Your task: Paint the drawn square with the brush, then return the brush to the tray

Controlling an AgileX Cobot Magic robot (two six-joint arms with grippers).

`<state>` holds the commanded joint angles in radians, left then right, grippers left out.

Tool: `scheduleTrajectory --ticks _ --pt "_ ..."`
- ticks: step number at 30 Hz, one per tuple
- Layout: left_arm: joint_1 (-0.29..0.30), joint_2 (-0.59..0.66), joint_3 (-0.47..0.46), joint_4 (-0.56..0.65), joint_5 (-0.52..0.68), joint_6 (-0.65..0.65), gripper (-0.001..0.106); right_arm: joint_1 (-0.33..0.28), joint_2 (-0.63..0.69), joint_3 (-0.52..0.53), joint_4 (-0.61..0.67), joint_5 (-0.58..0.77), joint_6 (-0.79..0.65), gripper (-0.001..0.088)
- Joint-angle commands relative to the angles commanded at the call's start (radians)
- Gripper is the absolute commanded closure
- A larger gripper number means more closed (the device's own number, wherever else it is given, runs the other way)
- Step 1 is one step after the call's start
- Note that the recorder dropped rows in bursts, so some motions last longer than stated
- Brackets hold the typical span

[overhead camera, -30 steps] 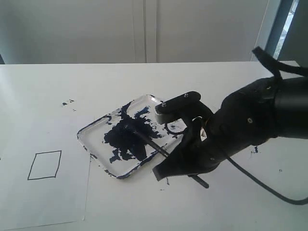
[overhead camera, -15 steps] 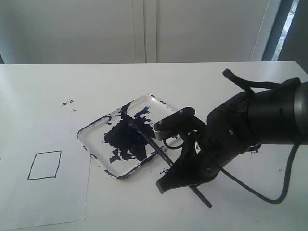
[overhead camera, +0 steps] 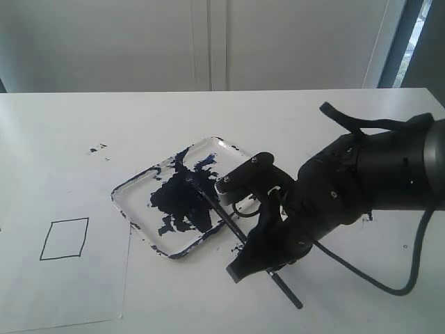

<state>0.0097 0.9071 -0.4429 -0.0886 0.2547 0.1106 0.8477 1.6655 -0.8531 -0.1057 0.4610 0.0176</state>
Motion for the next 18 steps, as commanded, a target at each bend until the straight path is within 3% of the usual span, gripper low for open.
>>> scheduleTrajectory --ticks 6,12,18 --pt "0.0 0.0 0.0 0.0 0.0 0.002 0.058 0.047 0.0 0.056 -0.029 -0.034 0.013 0.0589" --pt "0.0 0.0 0.0 0.0 0.0 0.002 0.058 0.051 0.0 0.104 -0.147 -0.079 0.173 0.0589" --pt "0.0 0.0 0.0 0.0 -0.002 0.002 0.058 0.051 0.0 0.112 -0.183 -0.068 0.196 0.0589"
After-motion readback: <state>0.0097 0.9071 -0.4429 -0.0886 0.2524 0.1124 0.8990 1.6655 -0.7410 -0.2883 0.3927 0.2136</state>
